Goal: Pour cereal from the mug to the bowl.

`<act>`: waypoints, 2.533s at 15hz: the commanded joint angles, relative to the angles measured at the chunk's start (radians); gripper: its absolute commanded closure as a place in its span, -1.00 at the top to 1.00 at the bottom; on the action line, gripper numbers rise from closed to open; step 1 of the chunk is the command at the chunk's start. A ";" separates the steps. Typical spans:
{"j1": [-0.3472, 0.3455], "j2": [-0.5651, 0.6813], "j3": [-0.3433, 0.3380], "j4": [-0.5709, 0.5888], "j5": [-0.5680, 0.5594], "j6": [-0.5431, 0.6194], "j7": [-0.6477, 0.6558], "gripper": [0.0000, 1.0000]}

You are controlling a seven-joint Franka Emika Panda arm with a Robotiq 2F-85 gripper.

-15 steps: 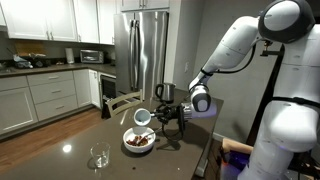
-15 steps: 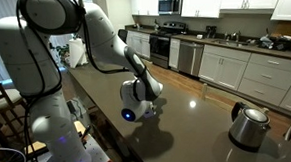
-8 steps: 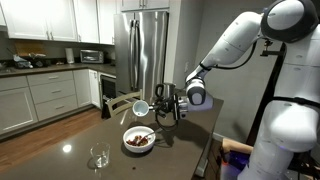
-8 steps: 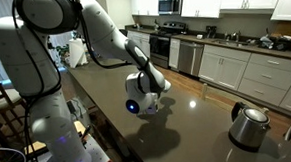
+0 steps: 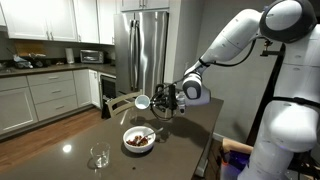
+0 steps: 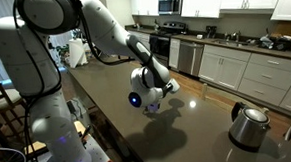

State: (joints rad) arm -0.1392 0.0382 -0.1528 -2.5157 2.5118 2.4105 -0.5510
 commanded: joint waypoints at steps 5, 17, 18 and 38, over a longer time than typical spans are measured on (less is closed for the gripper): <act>0.003 0.094 -0.008 0.118 -0.030 0.114 0.309 -0.92; -0.027 0.250 -0.017 0.258 -0.275 0.085 0.839 -0.92; -0.031 0.261 -0.019 0.270 -0.289 0.082 0.869 -0.92; -0.085 0.479 -0.047 0.508 -0.280 0.141 0.941 -0.92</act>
State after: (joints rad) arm -0.2135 0.4997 -0.2048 -2.0484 2.2135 2.5173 0.3801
